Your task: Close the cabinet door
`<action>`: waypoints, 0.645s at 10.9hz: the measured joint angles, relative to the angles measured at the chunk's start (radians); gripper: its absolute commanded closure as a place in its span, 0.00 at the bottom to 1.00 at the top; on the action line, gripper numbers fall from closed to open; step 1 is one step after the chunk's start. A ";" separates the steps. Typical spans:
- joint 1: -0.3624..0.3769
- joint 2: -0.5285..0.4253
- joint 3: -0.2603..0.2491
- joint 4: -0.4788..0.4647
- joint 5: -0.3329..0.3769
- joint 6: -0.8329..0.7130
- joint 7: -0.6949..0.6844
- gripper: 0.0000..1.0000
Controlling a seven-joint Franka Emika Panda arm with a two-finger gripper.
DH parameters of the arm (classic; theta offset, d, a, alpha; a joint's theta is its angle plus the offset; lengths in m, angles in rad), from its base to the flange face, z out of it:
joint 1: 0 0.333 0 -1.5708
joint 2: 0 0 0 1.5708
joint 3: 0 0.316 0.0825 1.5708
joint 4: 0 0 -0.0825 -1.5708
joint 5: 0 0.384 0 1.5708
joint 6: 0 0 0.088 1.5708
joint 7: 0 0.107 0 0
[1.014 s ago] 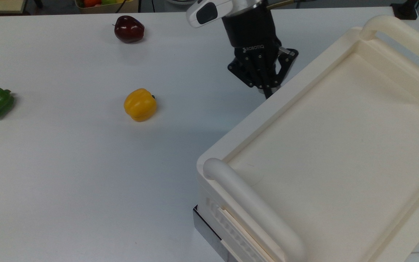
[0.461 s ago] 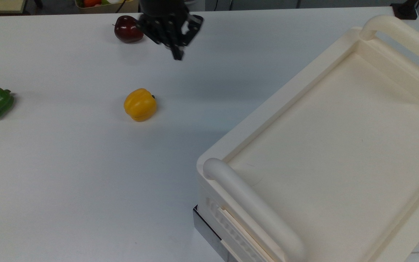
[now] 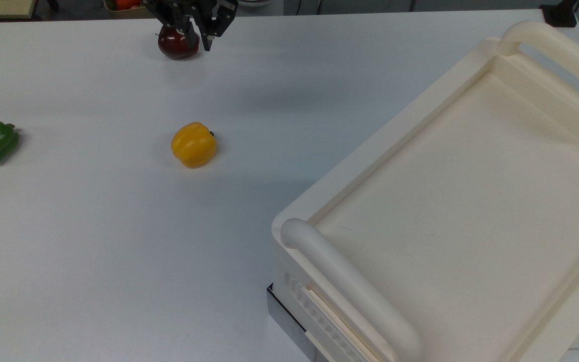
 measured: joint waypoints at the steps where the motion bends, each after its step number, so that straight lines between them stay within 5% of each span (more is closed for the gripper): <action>1: -0.001 -0.022 0.003 -0.044 -0.001 0.000 -0.009 0.00; 7: -0.018 -0.123 0.025 -0.169 -0.003 0.023 -0.016 0.00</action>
